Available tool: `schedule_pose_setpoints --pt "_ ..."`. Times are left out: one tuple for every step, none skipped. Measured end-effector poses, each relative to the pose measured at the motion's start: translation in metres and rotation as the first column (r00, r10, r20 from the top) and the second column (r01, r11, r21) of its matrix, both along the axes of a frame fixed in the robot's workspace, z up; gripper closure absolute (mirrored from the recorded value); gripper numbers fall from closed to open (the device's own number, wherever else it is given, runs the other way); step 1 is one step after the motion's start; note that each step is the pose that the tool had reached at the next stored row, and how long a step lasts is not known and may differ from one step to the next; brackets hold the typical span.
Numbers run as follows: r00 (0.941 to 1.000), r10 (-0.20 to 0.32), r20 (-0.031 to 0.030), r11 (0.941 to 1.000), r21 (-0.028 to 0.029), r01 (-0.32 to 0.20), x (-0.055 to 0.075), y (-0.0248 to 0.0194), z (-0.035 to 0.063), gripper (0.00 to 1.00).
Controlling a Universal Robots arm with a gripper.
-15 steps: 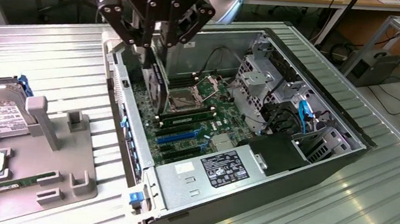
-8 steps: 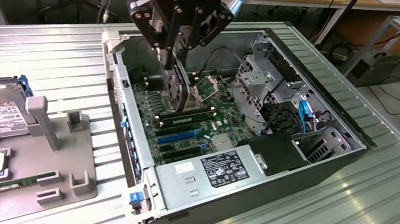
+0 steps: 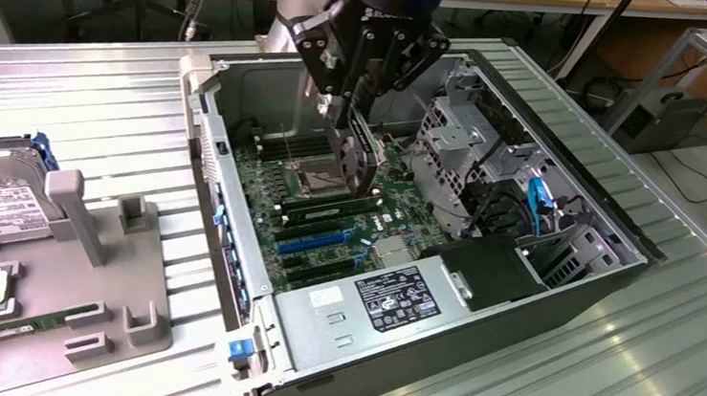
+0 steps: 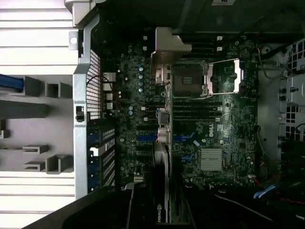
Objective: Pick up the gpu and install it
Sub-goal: 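Pick up the gpu and move the gpu toward the slot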
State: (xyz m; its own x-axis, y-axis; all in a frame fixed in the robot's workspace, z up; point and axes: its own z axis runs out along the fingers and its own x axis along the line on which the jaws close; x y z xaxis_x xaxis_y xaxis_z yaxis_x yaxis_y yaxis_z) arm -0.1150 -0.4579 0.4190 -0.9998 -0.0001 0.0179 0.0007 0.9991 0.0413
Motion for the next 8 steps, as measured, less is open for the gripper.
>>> schedule_pose_setpoints --pt "1.0000 0.000 0.0000 1.0000 -0.0012 0.000 0.005 0.0010 -0.0021 0.74" --pt "1.0000 0.000 0.0001 1.0000 -0.0021 0.000 0.009 0.0018 -0.0035 0.74" --pt "1.0000 0.000 0.0001 1.0000 -0.0036 0.000 0.014 0.0028 -0.0057 0.74" --pt "1.0000 0.000 0.0000 1.0000 -0.0049 0.000 0.019 0.0037 -0.0076 0.74" --pt "1.0000 0.000 0.0000 1.0000 -0.0059 0.000 0.023 0.0043 -0.0094 0.74" --pt "1.0000 0.000 0.0000 1.0000 -0.0072 0.000 0.030 0.0046 -0.0121 0.74" --pt "1.0000 0.000 -0.0001 1.0000 -0.0075 0.000 0.035 0.0047 -0.0138 0.74" --pt "1.0000 0.000 0.0001 1.0000 -0.0072 0.000 0.039 0.0047 -0.0163 0.74"
